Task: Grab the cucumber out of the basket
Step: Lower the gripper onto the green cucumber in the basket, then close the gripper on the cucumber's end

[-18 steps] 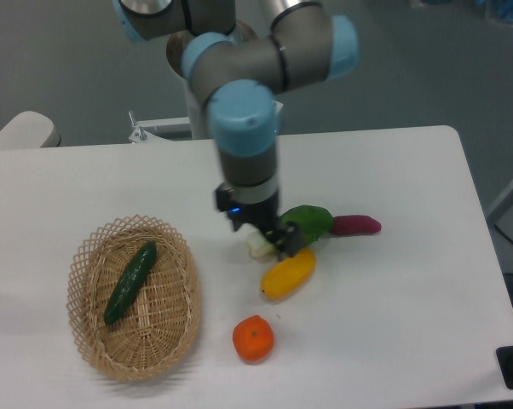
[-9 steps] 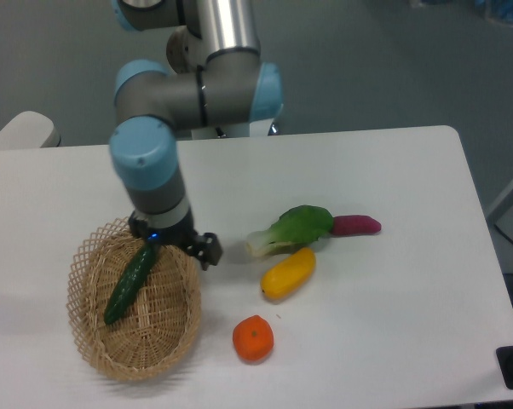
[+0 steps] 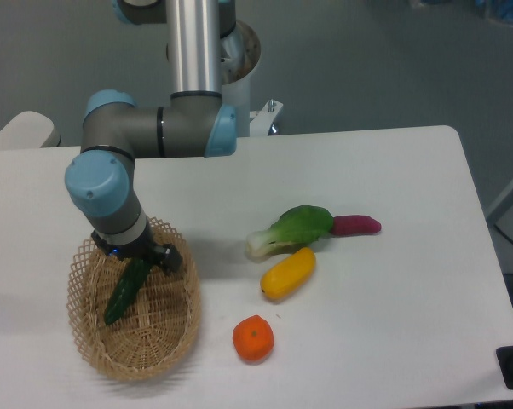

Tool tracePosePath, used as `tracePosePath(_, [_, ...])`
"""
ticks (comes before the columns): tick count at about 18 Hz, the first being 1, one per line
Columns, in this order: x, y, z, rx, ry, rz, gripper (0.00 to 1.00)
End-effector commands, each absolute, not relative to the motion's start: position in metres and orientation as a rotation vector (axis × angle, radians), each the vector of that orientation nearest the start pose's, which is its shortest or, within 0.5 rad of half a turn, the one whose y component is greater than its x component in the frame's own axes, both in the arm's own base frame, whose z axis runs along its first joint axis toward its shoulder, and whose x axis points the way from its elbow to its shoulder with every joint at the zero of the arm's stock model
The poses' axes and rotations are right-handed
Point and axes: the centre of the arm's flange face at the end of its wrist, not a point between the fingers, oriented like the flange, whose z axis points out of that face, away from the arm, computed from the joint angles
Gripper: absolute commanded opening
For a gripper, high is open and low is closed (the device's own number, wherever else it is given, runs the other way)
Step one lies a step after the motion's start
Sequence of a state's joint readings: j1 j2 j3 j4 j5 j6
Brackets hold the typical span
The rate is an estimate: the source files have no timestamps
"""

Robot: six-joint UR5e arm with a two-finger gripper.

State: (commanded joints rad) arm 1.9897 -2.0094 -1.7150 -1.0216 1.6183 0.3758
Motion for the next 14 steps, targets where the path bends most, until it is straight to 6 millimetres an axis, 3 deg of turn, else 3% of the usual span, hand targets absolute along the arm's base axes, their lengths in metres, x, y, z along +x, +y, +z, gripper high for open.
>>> tracePosePath(14, [-0.119,0.611,0.206,-3.203,-0.030,0.055,1.00])
